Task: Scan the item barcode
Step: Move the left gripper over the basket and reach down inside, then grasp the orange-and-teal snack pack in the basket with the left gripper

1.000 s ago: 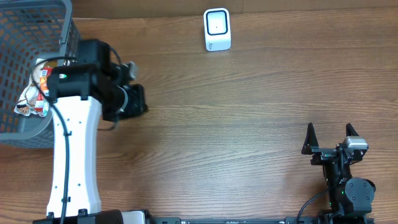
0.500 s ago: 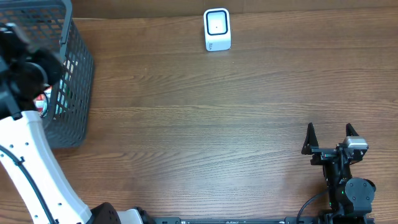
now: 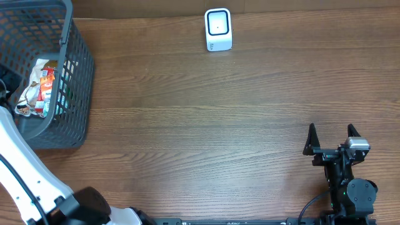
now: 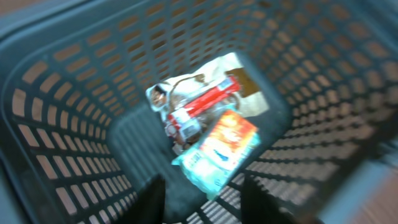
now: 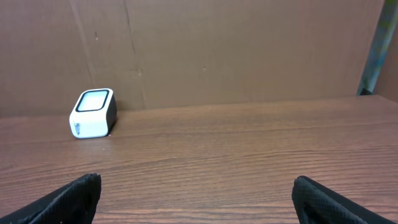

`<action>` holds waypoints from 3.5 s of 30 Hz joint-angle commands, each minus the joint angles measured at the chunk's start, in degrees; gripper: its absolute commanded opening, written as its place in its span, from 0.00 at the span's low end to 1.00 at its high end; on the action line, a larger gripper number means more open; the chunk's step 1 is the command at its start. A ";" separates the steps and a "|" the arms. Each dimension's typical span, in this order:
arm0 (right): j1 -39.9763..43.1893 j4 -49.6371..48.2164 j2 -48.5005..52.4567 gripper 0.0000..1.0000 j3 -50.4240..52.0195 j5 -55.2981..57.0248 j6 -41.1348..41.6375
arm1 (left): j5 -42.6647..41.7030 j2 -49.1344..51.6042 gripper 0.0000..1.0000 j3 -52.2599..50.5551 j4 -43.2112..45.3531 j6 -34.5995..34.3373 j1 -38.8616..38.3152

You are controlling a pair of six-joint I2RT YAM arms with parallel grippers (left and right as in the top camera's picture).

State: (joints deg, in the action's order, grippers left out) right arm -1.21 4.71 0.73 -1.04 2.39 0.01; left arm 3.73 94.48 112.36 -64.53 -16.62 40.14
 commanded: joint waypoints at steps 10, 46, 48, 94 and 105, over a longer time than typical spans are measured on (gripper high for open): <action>0.22 -0.24 -0.57 1.00 0.59 0.46 0.20 | -11.32 12.11 1.00 1.03 3.32 17.68 2.64; 0.22 -0.24 -0.57 1.00 0.59 0.46 0.20 | -12.96 31.78 0.98 0.90 1.75 29.88 -3.32; 0.22 -0.24 -0.57 1.00 0.59 0.46 0.20 | -12.96 31.78 0.94 0.85 1.75 29.90 -3.32; 0.22 -0.22 -0.57 1.00 0.59 0.46 0.20 | -10.75 30.91 0.44 37.24 -13.86 21.05 -3.32; 0.22 -0.22 -0.57 1.00 0.59 0.46 0.20 | -11.93 21.75 0.44 47.89 -19.32 14.43 -7.19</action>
State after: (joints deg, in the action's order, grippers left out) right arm -1.21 4.73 0.73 -1.04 2.39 0.03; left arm -6.63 123.09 157.56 -83.72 1.08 35.11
